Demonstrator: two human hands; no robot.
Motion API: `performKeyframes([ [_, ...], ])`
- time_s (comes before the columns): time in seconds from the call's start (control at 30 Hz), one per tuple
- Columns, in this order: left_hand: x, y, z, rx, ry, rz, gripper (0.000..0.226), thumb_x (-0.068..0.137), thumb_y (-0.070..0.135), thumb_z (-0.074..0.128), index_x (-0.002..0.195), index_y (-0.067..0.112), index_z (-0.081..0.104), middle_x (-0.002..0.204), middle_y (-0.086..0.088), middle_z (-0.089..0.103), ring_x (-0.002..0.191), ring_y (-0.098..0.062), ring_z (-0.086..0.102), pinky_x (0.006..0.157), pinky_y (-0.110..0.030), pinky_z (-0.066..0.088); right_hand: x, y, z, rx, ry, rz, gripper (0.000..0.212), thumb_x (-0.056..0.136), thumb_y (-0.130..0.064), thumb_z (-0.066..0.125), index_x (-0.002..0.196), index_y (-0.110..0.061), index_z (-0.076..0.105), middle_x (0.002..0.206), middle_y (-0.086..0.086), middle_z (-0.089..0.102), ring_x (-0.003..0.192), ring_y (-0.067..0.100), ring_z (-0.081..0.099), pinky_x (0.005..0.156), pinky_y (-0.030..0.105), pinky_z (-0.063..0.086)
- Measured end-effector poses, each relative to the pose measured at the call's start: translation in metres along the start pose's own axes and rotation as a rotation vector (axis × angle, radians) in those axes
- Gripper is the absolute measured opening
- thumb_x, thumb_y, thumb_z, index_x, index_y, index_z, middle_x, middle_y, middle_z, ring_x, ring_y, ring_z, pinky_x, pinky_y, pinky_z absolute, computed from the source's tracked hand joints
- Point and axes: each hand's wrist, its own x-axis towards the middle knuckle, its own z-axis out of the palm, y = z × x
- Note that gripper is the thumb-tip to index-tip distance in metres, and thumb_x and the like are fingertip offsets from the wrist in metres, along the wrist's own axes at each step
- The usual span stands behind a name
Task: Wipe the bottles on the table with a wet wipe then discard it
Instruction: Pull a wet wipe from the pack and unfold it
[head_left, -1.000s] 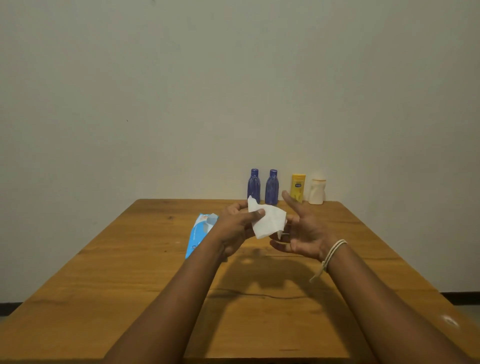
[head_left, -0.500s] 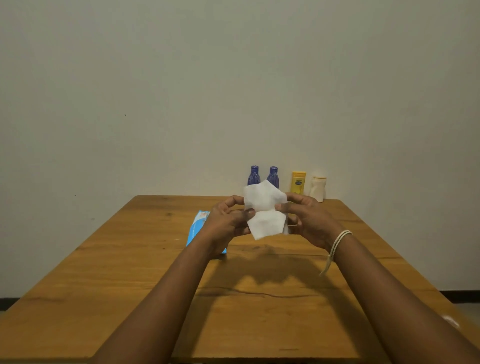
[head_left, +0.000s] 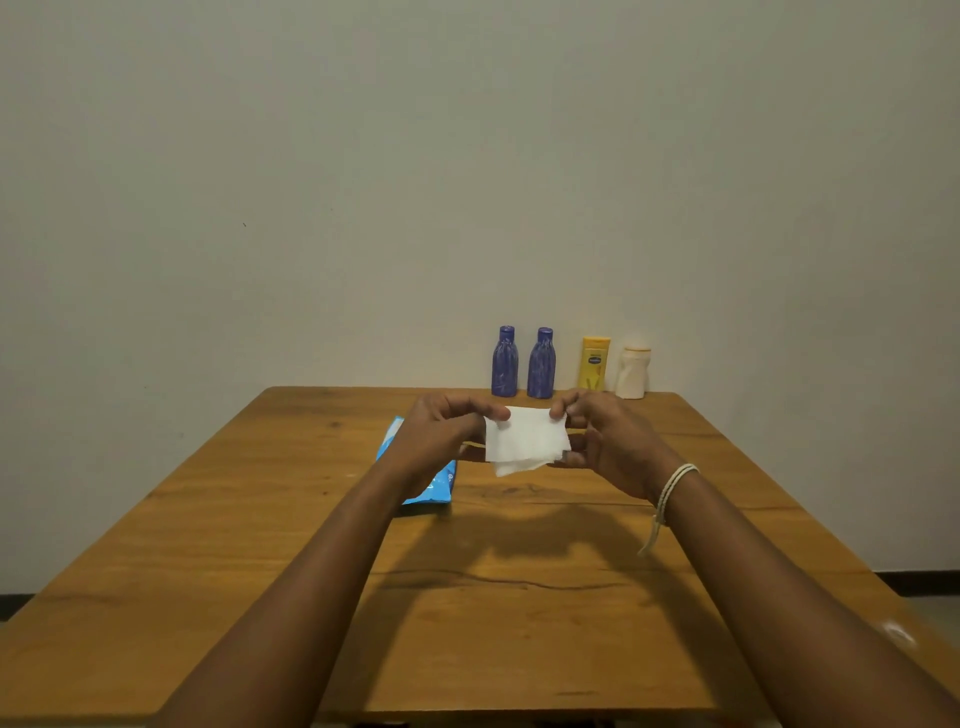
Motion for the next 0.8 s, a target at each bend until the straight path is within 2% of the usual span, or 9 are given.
performKeyframes([
  [0.1, -0.002, -0.001, -0.003, 0.071, 0.013, 0.064, 0.03, 0.092, -0.004, 0.065, 0.086, 0.022, 0.078, 0.09, 0.023, 0.075, 0.086, 0.007, 0.071, 0.064, -0.016, 0.058, 0.001, 0.002, 0.001, -0.011, -0.009, -0.023, 0.005, 0.087, -0.023, 0.069, 0.086, -0.018, 0.068, 0.117, 0.014, 0.063, 0.097, 0.031, 0.071, 0.063, 0.032, 0.059],
  [0.23, -0.002, 0.0, -0.012, 0.136, 0.0, 0.127, 0.034, 0.092, -0.006, 0.064, 0.081, 0.024, 0.078, 0.102, 0.012, 0.072, 0.089, -0.001, 0.072, 0.068, -0.016, 0.059, 0.004, 0.003, -0.002, -0.071, -0.001, -0.009, 0.034, 0.081, -0.005, 0.078, 0.107, -0.022, 0.065, 0.117, 0.015, 0.065, 0.1, 0.035, 0.07, 0.064, 0.036, 0.062],
  [0.37, -0.003, 0.005, -0.02, 0.254, -0.031, 0.194, 0.039, 0.09, -0.004, 0.067, 0.086, 0.033, 0.078, 0.087, 0.029, 0.073, 0.084, 0.002, 0.072, 0.066, -0.01, 0.055, 0.006, 0.004, -0.004, 0.003, 0.025, 0.015, 0.032, 0.081, -0.004, 0.077, 0.108, -0.017, 0.068, 0.113, 0.012, 0.069, 0.096, 0.031, 0.073, 0.07, 0.037, 0.062],
  [0.43, -0.003, 0.007, -0.024, 0.281, -0.047, 0.22, 0.036, 0.088, 0.0, 0.072, 0.099, 0.034, 0.075, 0.094, 0.029, 0.075, 0.09, -0.003, 0.074, 0.068, -0.013, 0.057, 0.007, 0.005, -0.005, 0.012, 0.032, -0.012, 0.026, 0.082, -0.003, 0.074, 0.106, -0.014, 0.07, 0.111, 0.011, 0.069, 0.1, 0.03, 0.071, 0.074, 0.037, 0.061],
  [0.5, -0.003, 0.007, -0.028, 0.248, -0.092, 0.183, 0.038, 0.083, 0.009, 0.077, 0.115, 0.029, 0.07, 0.105, 0.018, 0.076, 0.096, -0.013, 0.075, 0.073, -0.022, 0.061, 0.006, 0.004, -0.004, -0.067, 0.049, -0.094, 0.025, 0.084, -0.003, 0.072, 0.106, -0.014, 0.069, 0.111, 0.013, 0.068, 0.107, 0.031, 0.066, 0.078, 0.037, 0.061],
  [0.57, -0.002, 0.007, -0.029, 0.184, -0.182, 0.051, 0.048, 0.077, 0.029, 0.071, 0.124, 0.025, 0.065, 0.11, 0.006, 0.076, 0.095, -0.02, 0.075, 0.079, -0.029, 0.063, 0.003, 0.001, -0.001, -0.197, 0.053, -0.19, 0.027, 0.084, -0.003, 0.072, 0.106, -0.02, 0.068, 0.11, 0.012, 0.068, 0.106, 0.029, 0.064, 0.077, 0.033, 0.06],
  [0.67, 0.0, 0.006, -0.019, 0.22, -0.277, -0.075, 0.048, 0.074, 0.051, 0.07, 0.116, 0.028, 0.069, 0.112, 0.004, 0.075, 0.099, -0.017, 0.074, 0.091, -0.038, 0.057, 0.001, -0.009, 0.006, -0.376, 0.007, -0.264, 0.035, 0.082, -0.004, 0.074, 0.109, -0.026, 0.066, 0.108, 0.005, 0.067, 0.102, 0.023, 0.064, 0.071, 0.028, 0.061],
  [0.73, 0.001, 0.003, -0.012, 0.223, -0.285, -0.043, 0.033, 0.085, 0.043, 0.076, 0.112, 0.025, 0.073, 0.11, 0.005, 0.078, 0.103, -0.012, 0.073, 0.092, -0.034, 0.056, 0.001, -0.016, 0.008, -0.472, -0.051, -0.257, 0.041, 0.081, -0.005, 0.075, 0.116, -0.024, 0.065, 0.107, 0.004, 0.067, 0.1, 0.023, 0.065, 0.074, 0.033, 0.062],
  [0.8, 0.001, 0.0, -0.007, 0.136, -0.282, -0.007, 0.025, 0.088, 0.021, 0.08, 0.112, 0.018, 0.075, 0.107, -0.001, 0.079, 0.101, -0.015, 0.075, 0.085, -0.027, 0.059, 0.002, -0.021, 0.009, -0.526, -0.099, -0.236, 0.045, 0.081, -0.006, 0.076, 0.121, -0.024, 0.064, 0.101, 0.004, 0.069, 0.097, 0.023, 0.067, 0.08, 0.038, 0.062],
])
